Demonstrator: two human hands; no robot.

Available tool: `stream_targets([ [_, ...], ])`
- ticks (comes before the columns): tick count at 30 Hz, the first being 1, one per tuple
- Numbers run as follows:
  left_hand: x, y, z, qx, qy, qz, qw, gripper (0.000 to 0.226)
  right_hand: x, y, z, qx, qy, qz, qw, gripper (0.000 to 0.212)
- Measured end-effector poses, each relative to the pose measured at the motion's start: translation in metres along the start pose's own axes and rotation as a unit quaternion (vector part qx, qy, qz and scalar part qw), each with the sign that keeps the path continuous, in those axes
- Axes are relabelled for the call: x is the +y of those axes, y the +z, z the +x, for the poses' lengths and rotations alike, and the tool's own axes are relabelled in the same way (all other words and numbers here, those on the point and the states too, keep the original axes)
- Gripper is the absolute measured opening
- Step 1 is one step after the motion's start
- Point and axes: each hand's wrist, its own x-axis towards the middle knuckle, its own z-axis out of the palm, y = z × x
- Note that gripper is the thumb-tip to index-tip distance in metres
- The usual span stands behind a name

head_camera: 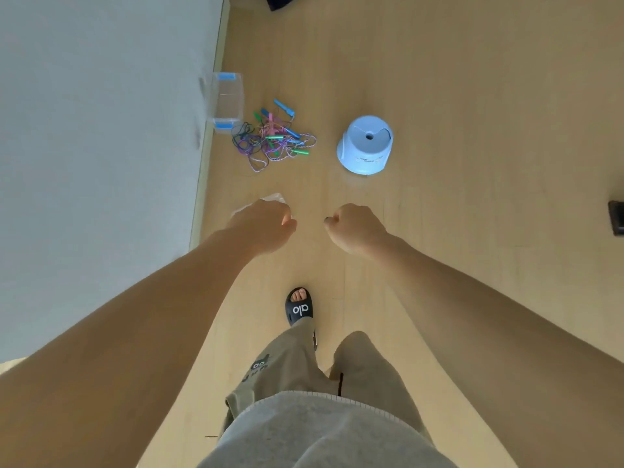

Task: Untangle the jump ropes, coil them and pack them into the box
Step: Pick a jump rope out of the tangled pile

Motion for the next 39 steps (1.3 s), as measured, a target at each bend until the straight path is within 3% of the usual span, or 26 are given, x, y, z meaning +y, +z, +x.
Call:
stream_targets([
  [12,0.069,-0.110,0.173,0.009,-0.074,-0.099,0.992,0.014,0.028,-0.159,0.176,-0.059,-0.055,-0.018,0.997,0.040],
  [16,0.097,-0.140,0.222,0.020,-0.112,-0.130,0.985,0.009,0.030,-0.217,0.241,-0.123,-0.079,-0.046,0.988,0.016],
  [20,0.104,-0.165,0.268,0.048,-0.153,-0.168,0.973,0.008,0.009,-0.264,0.303,-0.149,-0.112,-0.089,0.978,0.029],
  [27,0.061,-0.201,0.343,0.073,-0.210,-0.221,0.949,0.005,-0.067,-0.295,0.402,-0.165,-0.185,-0.175,0.953,0.023],
  [39,-0.063,-0.266,0.477,0.079,-0.239,-0.317,0.914,0.007,-0.208,-0.315,0.569,-0.149,-0.217,-0.245,0.933,0.025],
])
